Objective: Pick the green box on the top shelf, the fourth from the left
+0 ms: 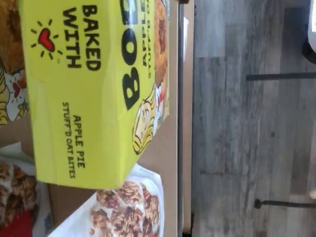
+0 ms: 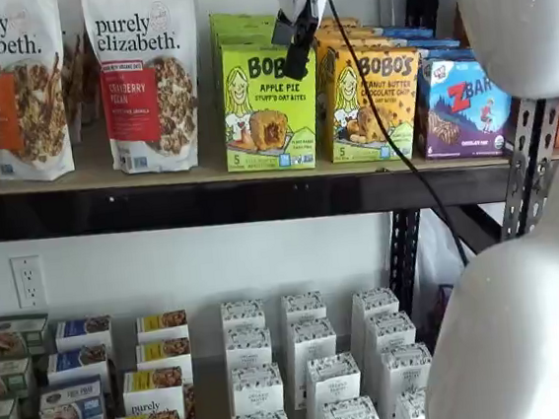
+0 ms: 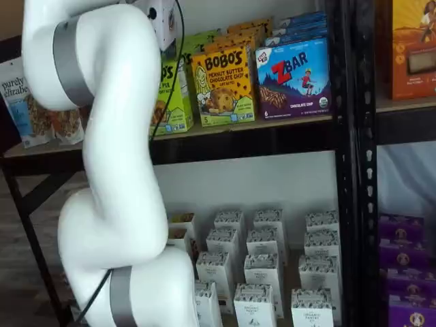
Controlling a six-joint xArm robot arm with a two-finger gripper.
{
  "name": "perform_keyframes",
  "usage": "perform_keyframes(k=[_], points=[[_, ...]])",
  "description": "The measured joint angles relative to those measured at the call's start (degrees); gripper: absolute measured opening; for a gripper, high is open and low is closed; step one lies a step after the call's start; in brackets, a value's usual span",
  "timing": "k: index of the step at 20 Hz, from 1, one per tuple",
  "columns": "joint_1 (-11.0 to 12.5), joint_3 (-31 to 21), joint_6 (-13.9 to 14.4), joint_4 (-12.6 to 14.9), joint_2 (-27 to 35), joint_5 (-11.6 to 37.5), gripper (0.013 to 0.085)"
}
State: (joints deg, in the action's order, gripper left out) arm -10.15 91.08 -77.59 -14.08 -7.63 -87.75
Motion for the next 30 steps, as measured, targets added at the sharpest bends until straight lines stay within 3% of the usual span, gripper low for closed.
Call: perform_keyframes(k=[30], points=[[-1.1, -1.9, 0.2, 3.1, 0.8, 1.9, 0.0850]])
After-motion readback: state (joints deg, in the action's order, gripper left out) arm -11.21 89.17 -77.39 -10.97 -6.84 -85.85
